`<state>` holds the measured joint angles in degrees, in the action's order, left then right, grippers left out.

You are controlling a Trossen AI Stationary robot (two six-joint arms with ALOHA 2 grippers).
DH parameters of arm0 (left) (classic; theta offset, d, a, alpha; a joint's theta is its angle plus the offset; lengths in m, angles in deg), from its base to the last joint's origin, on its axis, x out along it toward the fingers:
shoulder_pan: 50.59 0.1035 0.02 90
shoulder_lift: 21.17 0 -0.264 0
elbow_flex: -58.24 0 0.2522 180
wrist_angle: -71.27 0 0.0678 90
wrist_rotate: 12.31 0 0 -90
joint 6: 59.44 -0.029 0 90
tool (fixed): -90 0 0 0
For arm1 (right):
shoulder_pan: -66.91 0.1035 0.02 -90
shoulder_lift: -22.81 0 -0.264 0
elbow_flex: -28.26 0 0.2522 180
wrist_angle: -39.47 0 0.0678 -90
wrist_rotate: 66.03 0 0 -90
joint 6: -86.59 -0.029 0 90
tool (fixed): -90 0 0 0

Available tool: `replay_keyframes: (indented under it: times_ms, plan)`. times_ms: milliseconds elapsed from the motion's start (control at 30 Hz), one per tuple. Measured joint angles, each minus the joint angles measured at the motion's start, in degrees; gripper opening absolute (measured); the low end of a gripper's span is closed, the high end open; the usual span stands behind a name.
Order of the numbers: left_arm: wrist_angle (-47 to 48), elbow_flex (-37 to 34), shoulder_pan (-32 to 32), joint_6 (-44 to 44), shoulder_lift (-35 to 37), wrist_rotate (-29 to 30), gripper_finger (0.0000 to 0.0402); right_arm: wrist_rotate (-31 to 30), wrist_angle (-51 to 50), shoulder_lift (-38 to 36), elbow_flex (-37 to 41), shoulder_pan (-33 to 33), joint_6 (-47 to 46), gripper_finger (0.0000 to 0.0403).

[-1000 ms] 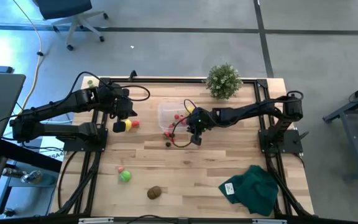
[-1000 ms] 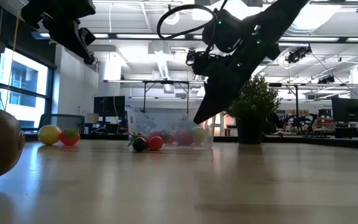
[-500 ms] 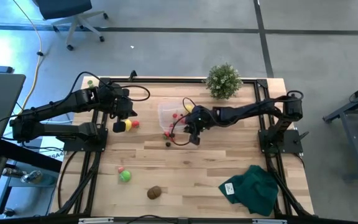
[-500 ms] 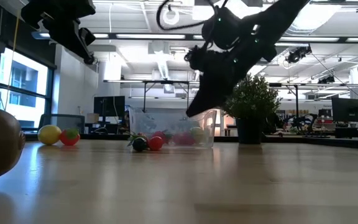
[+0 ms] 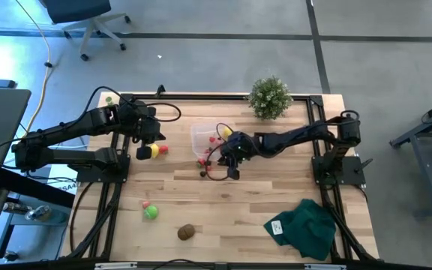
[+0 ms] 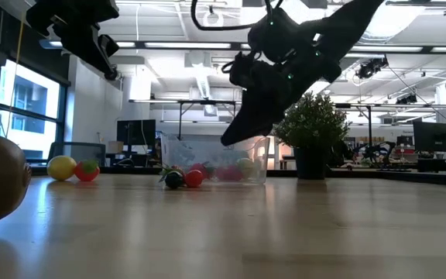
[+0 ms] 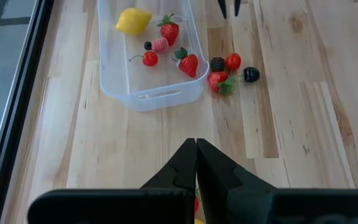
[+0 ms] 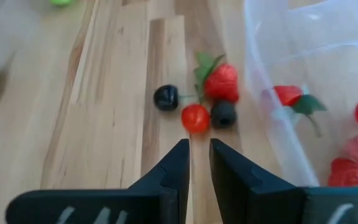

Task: Pick and placing Produce into tupperware
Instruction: Adjust the transparent bin on the table

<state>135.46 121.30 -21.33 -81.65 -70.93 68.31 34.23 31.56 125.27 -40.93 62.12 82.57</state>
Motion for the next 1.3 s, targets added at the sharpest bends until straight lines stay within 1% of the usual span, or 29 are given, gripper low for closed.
replay_keyframes:
  times_ms: [233, 367, 433, 567, 733, 1133, 1200, 1300]
  plan:
    - [0.0, 0.0, -0.01, 0.0, 0.0, 0.0, 0.0003, 0.03, -0.21, -0.01, 0.01, -0.03, 1.79, 0.0045]
    - [0.0, 0.0, -0.02, 0.0, 0.0, -0.01, 0.0003, 0.38, -4.41, -0.01, -0.01, 0.56, 4.35, 0.003]
    - [0.02, 0.0, -0.02, 0.0, 0.0, 0.02, 0.0003, -0.88, -6.07, -0.12, -0.08, 1.08, 4.52, 0.0025]
    - [0.0, 0.0, -0.01, 0.0, 0.01, -0.01, 0.0003, -5.98, -8.22, -0.13, -0.08, 1.65, 4.12, 0.0016]
    - [0.01, 0.01, -0.01, 0.0, 0.0, -0.01, 0.0003, -8.29, -8.18, -0.12, -0.05, 1.43, 1.48, 0.0008]
    - [0.01, 0.0, -0.02, 0.0, 0.0, 0.01, 0.0003, -8.31, -4.23, -0.08, -0.57, 1.45, 1.51, 0.0007]
    - [0.0, 0.02, 0.0, 0.0, 0.0, 0.0, 0.0003, -7.95, -4.79, -0.03, -1.81, 1.48, 3.14, 0.0007]
    - [0.02, 0.0, -0.01, 0.0, 0.0, -0.01, 0.0003, -6.94, -7.48, -0.03, -4.34, 2.58, 8.65, 0.0007]
